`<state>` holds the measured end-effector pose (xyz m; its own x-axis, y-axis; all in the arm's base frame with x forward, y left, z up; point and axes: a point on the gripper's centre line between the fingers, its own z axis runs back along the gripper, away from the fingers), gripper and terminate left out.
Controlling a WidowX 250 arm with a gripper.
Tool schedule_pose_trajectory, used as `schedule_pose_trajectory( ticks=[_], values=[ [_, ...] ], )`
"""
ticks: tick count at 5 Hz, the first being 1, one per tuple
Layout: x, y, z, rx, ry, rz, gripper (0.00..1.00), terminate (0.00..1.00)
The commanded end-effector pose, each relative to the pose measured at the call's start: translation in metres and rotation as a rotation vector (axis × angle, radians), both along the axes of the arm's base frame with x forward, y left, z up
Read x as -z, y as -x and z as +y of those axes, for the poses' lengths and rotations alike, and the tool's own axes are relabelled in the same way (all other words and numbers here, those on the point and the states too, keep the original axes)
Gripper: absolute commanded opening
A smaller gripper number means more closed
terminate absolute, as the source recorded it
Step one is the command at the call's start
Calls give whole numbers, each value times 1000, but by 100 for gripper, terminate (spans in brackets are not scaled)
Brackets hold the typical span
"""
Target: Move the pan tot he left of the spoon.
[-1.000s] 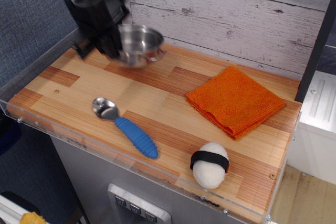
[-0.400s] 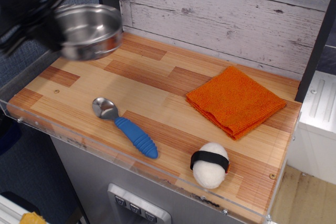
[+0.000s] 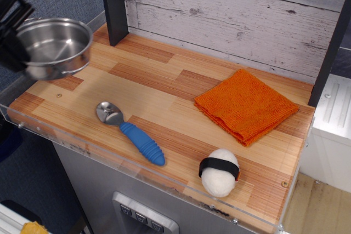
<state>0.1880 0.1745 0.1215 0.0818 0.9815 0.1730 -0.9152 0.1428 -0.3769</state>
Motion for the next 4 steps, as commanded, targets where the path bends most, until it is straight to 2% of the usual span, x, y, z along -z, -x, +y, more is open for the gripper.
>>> schedule_pose_trajectory(
  ticks=[1,2,4],
  values=[
    [20,-1,19,-8,-77,24,0,0],
    [31,-10,13,35,-107,44,0,0],
    [52,-21,10,63,-110,63,0,0]
  ],
)
